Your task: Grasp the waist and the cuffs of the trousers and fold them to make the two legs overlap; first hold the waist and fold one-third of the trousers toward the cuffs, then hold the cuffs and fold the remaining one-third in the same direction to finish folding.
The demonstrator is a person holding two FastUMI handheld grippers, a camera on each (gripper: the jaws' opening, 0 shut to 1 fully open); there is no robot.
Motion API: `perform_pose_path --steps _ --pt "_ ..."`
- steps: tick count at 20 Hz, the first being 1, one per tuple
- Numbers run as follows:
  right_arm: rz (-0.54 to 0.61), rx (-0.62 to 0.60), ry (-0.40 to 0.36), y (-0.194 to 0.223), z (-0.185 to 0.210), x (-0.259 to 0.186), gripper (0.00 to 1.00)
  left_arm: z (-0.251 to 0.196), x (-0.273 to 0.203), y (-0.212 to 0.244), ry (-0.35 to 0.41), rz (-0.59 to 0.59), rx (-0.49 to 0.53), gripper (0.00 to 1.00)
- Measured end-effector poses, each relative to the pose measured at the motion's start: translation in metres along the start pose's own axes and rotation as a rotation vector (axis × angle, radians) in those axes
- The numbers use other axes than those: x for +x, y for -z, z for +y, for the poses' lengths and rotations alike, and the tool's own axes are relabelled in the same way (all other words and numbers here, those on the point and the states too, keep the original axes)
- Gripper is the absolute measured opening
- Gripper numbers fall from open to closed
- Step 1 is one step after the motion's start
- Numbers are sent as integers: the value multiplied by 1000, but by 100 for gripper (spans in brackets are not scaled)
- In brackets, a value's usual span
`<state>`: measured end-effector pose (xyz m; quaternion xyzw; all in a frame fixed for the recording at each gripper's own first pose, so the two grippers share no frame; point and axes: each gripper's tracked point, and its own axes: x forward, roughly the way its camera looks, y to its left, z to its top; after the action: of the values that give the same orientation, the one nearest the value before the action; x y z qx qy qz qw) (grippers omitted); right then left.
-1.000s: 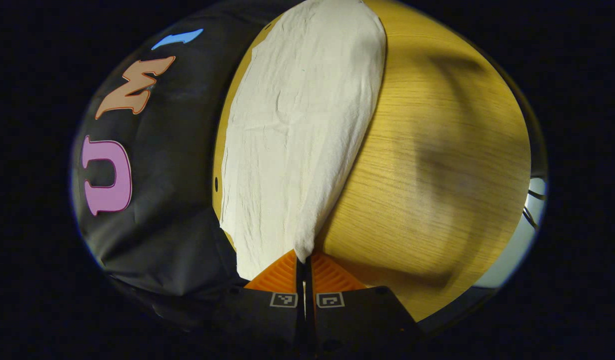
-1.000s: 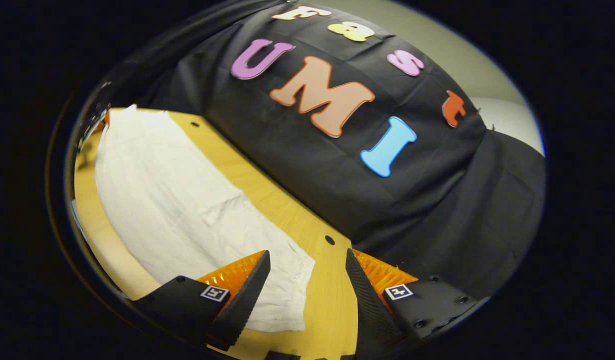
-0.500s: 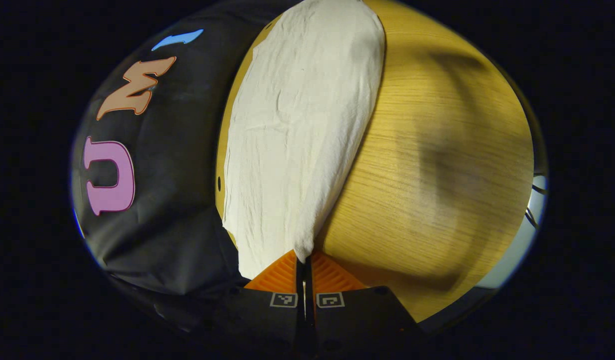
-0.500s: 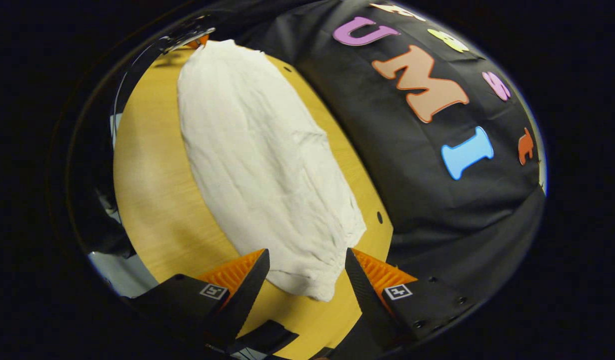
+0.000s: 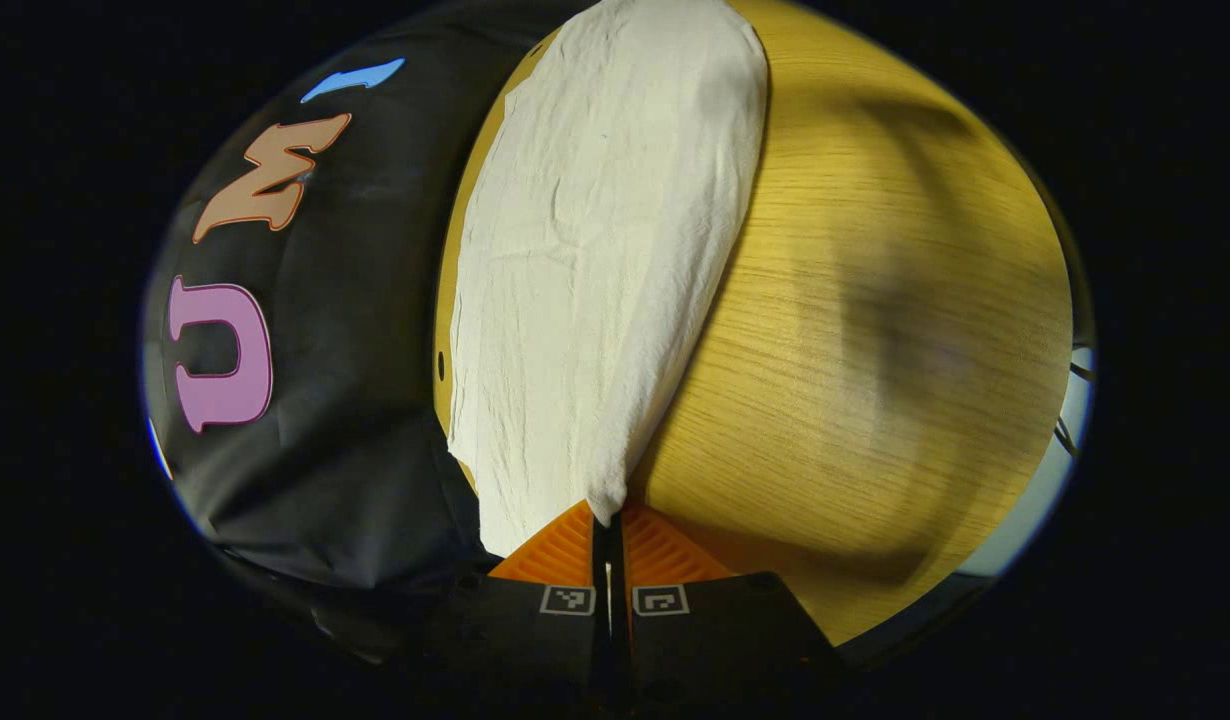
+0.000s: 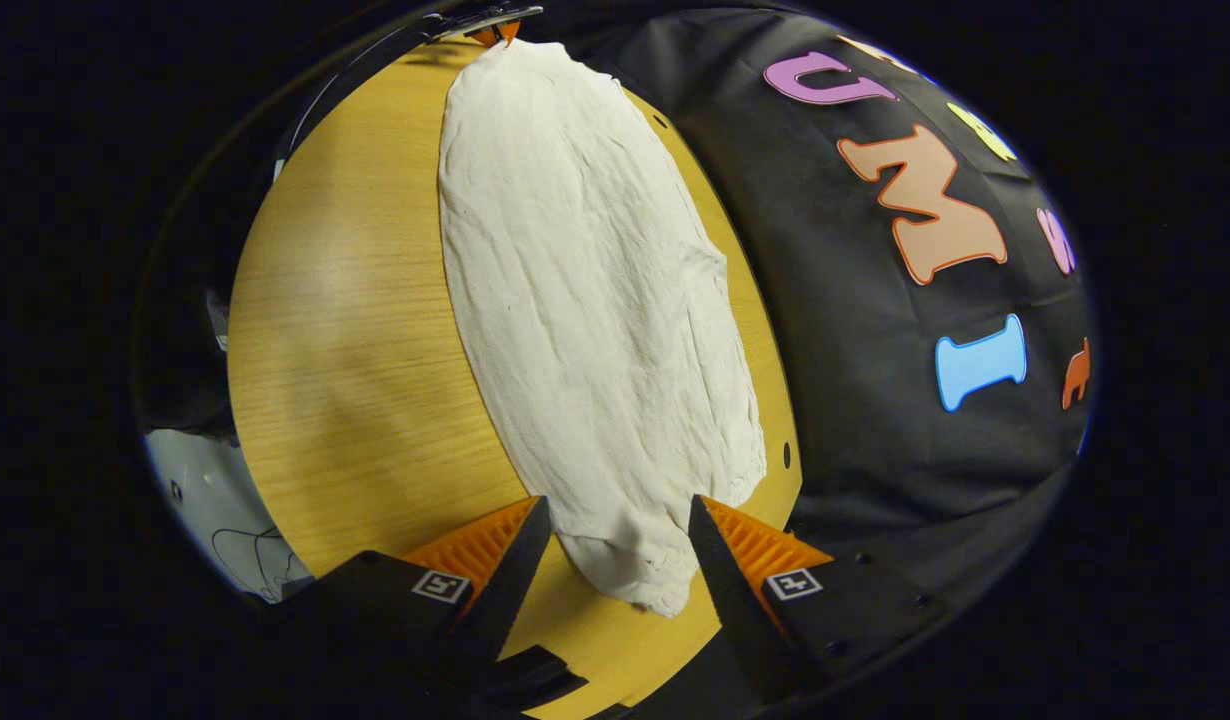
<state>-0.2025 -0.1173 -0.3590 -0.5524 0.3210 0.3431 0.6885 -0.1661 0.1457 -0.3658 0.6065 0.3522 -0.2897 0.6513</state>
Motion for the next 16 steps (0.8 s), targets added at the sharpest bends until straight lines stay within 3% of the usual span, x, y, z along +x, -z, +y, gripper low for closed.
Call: perform_pose_path --steps 3,4,5,7,10,11,16 --pt "10 -39 -31 -1 12 5 59 0 0 0 -2 8 -8 0" --pt "19 -42 -44 0 17 6 52 0 0 0 -3 10 -9 0" --pt "26 -49 -51 0 20 7 29 0 1 1 -4 13 -12 0" --pt "39 -47 -40 4 17 9 5 1 1 0 4 17 -24 0" --pt "48 25 -37 -2 6 7 9 3 -1 1 30 37 -65 0" --pt "36 29 -13 -6 -4 4 6 8 -2 1 20 44 -76 0" --pt "-3 115 72 -19 -48 -3 9 51 -9 -5 -63 85 -131 0"
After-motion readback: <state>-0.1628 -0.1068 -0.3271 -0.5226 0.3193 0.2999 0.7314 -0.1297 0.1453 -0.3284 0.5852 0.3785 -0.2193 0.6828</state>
